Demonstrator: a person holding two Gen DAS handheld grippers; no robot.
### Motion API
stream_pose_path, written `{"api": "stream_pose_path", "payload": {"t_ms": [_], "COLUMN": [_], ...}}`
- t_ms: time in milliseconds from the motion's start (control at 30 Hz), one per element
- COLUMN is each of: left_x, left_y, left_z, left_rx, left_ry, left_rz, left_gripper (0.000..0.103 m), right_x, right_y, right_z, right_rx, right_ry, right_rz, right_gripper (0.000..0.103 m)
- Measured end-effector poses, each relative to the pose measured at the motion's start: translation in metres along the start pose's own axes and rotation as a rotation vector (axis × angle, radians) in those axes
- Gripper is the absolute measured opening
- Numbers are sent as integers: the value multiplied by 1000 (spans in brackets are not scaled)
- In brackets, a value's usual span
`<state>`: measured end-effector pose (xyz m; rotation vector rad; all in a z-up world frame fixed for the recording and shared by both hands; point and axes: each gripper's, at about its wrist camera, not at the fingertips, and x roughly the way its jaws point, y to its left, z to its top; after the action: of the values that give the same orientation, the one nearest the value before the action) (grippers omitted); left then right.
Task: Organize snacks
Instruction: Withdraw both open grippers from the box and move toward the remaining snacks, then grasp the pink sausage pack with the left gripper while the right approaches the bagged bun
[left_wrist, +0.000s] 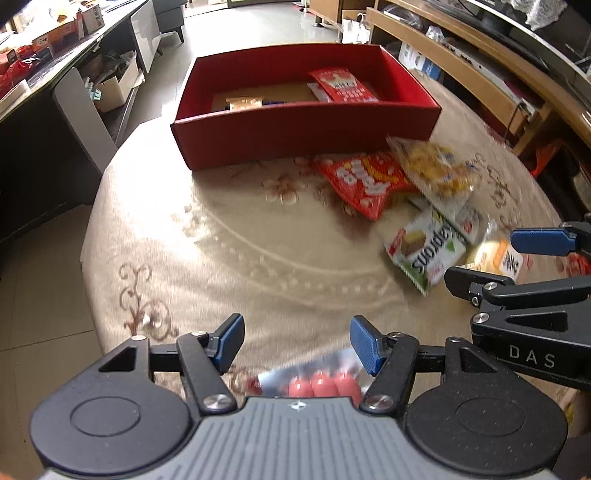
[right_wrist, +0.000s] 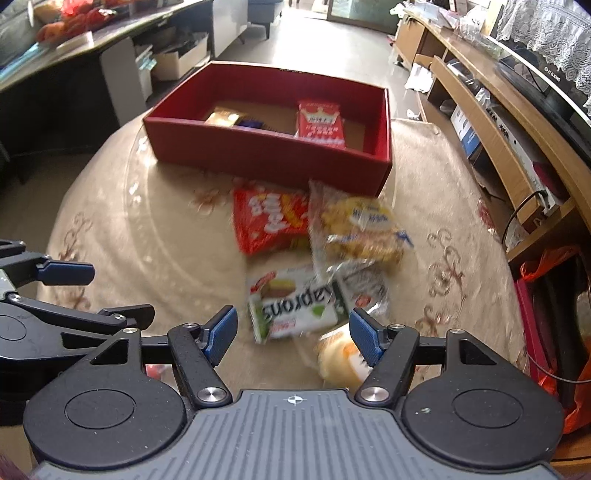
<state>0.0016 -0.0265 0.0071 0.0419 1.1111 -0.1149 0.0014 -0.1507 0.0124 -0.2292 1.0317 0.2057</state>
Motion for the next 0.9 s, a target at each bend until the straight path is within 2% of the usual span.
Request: {"api": "stream_pose_path", "payload": {"t_ms": [467, 600, 700, 900], "left_x": [0, 2, 3, 5], "left_y": [-15, -20, -27, -37], "left_z": [-30, -34, -40, -43], "left_rx": [105, 128, 154, 192], "left_ry": [42, 52, 71, 70], "left_rz": [-11, -20, -61, -63], "left_gripper": [58, 59, 60, 60], "right_x": [-4, -5, -5, -6], "right_y": [6, 3, 3, 5], "right_z": [-32, -37, -40, -43], "right_rx": [-32, -33, -32, -55], "right_ry": [45, 54, 58, 58], "right_rz": [8, 14, 42, 52], "right_gripper": [74, 74, 77, 77]}}
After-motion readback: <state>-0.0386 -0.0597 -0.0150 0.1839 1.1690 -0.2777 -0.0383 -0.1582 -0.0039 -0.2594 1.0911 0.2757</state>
